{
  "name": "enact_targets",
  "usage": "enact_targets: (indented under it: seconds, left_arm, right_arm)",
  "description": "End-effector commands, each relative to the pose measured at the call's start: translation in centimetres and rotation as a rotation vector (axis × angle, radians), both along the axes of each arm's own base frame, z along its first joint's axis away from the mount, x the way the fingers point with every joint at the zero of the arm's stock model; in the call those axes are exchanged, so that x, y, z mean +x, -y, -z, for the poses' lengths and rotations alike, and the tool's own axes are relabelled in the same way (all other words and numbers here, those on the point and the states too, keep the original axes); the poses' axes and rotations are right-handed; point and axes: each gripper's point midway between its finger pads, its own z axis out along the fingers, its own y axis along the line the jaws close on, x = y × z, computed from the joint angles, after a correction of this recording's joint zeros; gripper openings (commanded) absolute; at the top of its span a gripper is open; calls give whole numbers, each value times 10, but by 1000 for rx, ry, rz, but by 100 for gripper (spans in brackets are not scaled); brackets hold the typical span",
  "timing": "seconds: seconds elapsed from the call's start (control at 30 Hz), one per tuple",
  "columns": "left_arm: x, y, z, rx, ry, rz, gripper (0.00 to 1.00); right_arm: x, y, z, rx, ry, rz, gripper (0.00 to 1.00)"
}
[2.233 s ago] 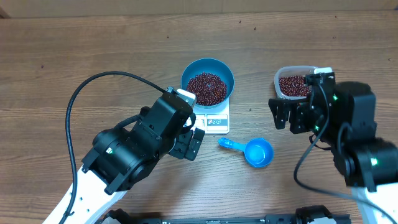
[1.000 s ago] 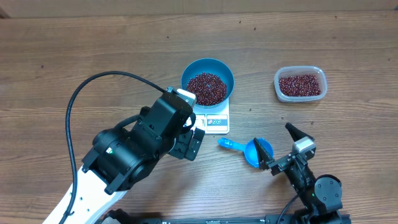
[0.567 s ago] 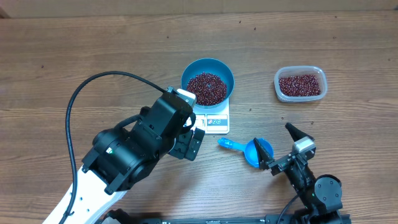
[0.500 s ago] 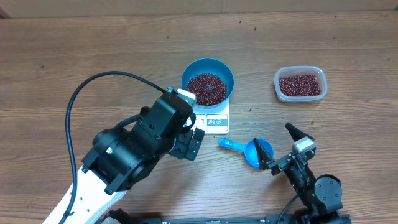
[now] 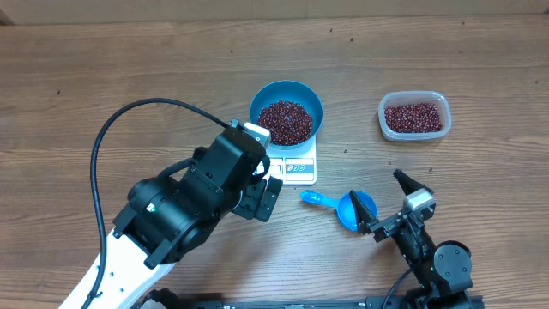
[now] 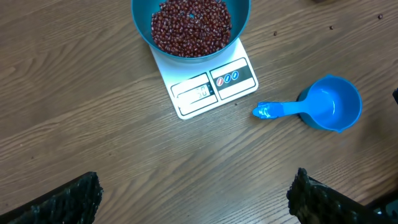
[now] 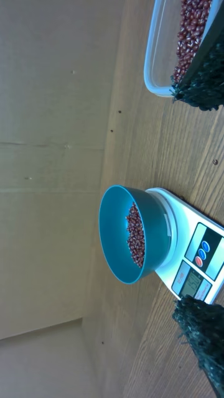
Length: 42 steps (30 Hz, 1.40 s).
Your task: Scoop item into bowl and weigh 150g on scale
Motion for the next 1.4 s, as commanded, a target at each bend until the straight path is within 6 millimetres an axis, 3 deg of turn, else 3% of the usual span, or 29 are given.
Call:
enact_targets:
  seconds: [0.0, 0.27, 0.5, 0.67, 0.83, 1.1, 1.37]
  left_arm:
    - [2, -2, -10, -3, 36, 5, 99]
    - [-12, -15, 3, 11, 9, 2, 99]
    - [-16, -40, 7, -264, 75, -105, 100]
    - [-41, -70, 52, -383, 108, -187, 100]
    - [-57, -81, 83, -449, 224, -200, 99]
    - [-41, -79, 99, -540, 458, -162, 100]
    - [-29, -66, 125, -635, 439, -154, 100]
  right_arm:
    - [0, 0, 1, -3, 8, 4, 100]
    - [0, 0, 1, -2, 8, 4, 100]
    - [0, 0, 1, -3, 8, 4, 100]
    - [0, 0, 1, -2, 8, 4, 100]
    - [0, 0, 1, -3, 8, 4, 100]
    - [0, 0, 1, -2, 8, 4, 100]
    - [0, 0, 1, -3, 8, 4, 100]
